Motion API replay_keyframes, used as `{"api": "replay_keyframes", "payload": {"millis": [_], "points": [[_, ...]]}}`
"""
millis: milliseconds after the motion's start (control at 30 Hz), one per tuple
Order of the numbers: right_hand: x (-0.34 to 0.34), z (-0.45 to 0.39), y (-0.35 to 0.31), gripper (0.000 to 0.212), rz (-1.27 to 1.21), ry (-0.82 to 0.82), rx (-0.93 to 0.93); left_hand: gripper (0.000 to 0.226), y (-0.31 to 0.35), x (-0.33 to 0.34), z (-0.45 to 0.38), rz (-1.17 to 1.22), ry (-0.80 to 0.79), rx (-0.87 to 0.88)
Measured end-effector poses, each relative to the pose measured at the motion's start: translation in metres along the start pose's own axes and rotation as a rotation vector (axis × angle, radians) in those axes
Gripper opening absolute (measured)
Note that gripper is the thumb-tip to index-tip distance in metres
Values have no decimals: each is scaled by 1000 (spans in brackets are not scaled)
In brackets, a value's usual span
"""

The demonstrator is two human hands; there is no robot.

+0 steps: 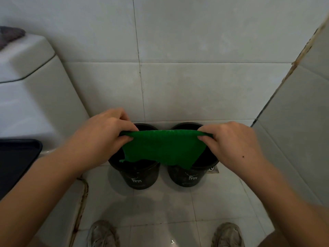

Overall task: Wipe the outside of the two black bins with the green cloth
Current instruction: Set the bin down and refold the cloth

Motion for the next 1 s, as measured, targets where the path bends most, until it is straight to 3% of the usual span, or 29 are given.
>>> {"api": "replay_keyframes", "payload": {"millis": [100, 200, 333, 433, 567, 700, 767, 867, 1000], "points": [[4, -2, 4, 22, -46, -59, 103, 24, 3, 5, 0, -103, -48, 17], [17, -1, 7, 18, -276, -131, 159, 21, 12, 5, -2, -165, -12, 100], [26, -2, 9, 27, -548, -124, 197, 27, 17, 5, -4, 85, 60, 129], [28, 0, -7, 13, -821, -147, 196, 27, 26, 12, -6, 199, 80, 129], [28, 2, -22, 27, -786, -92, 109, 22, 43, 15, -12, 282, 130, 129], [24, 6, -38, 41, -883, -198, 11, 15, 46, 18, -15, 343, 143, 85], [20, 9, -43, 42, -929, -229, -18, 7, 46, 24, -17, 445, 90, 55], [19, 8, -43, 36, -1042, -268, 2, 16, 47, 31, -17, 616, 1, -17], [25, 8, -40, 35, -1132, -248, 75, 22, 46, 25, -19, 551, 40, -42]]}}
Point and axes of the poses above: each hand's wrist, its own z-axis away from the middle knuckle, its own x-axis out of the palm, y = z × x, the point moved 7 cm from there along -z, towards the middle knuckle, and after that the axes turned 8 degrees about x, right-handed, at the moved point
